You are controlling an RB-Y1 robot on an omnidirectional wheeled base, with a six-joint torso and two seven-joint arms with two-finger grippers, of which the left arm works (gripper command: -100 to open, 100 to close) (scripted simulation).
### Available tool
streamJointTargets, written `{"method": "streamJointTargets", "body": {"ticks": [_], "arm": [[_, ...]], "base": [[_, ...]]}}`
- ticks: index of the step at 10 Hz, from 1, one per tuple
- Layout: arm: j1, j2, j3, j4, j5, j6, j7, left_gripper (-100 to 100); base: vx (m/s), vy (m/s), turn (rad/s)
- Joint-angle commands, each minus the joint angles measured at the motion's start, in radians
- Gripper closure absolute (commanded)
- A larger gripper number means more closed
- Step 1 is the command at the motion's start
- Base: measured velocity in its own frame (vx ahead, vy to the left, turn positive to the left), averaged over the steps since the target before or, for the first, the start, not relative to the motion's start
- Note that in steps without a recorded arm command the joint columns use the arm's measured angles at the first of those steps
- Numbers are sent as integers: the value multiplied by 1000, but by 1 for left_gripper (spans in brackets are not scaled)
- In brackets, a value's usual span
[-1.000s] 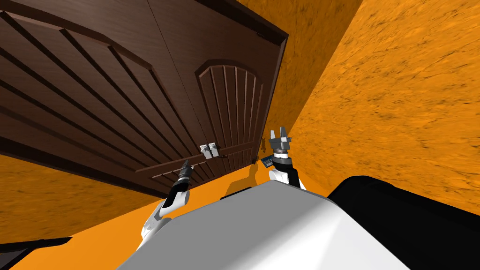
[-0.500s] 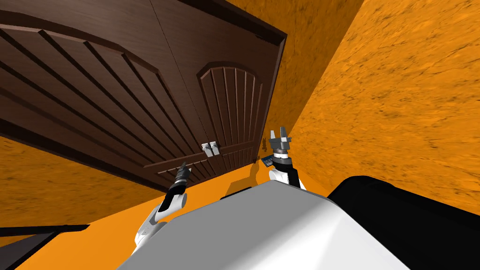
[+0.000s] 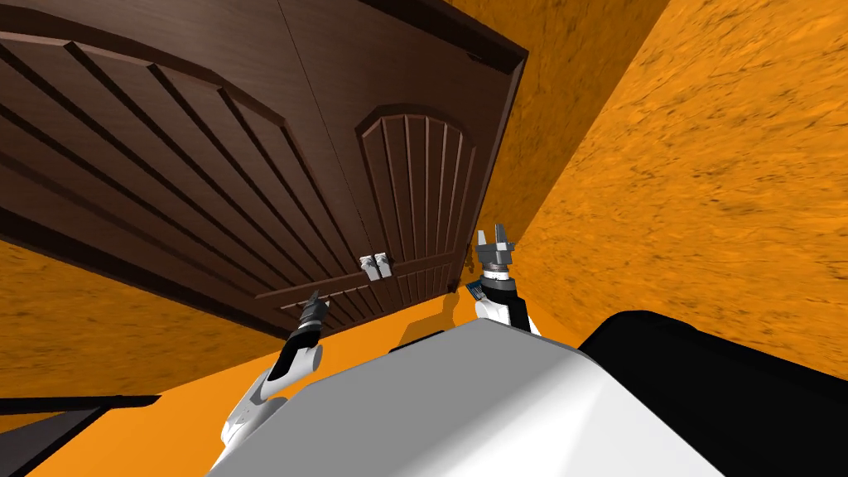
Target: Pull the door open
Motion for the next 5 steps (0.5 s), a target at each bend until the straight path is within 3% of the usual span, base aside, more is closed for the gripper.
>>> {"method": "streamJointTargets", "body": {"ticks": [1,3,5], "arm": [[-12,-7,-7,-1,-1,0,-1,-100],[-33,-23,-28,-10,-5,-2,-2,-100],[-60,-45,-57,-22,-10,-5,-2,-100]], "base": [[193,-6,-102],[224,-56,-142],[219,-121,-206]]}}
